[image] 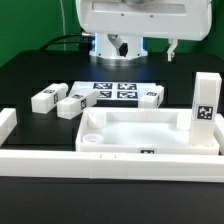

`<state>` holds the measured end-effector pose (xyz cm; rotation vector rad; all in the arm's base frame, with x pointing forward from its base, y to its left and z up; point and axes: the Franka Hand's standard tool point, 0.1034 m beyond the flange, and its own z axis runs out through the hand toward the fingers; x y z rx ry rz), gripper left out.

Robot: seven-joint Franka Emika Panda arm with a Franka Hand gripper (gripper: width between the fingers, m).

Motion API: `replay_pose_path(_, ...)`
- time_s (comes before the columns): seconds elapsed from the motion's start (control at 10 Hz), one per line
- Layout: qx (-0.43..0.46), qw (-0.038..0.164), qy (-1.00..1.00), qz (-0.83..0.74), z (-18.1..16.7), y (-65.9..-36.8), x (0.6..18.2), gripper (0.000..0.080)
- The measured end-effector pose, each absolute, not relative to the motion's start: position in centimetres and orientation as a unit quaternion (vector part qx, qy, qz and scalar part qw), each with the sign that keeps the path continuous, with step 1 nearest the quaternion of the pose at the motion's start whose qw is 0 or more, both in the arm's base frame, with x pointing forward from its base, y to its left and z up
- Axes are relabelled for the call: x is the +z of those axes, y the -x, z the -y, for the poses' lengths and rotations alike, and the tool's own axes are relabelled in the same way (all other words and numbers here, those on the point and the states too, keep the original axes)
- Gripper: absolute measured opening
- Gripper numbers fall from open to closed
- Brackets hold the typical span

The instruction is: Assemble desk

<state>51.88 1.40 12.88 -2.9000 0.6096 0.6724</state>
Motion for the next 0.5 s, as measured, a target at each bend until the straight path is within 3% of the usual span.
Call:
replay_pose_path(0.3, 0.293, 0.067, 0.935, -0.189, -0.2, -51.2, 11.9, 0.0649)
replay_pose_path(0.5, 0.31, 0.067, 0.932, -0.174, -0.9, -50.1, 10.1, 0.0649)
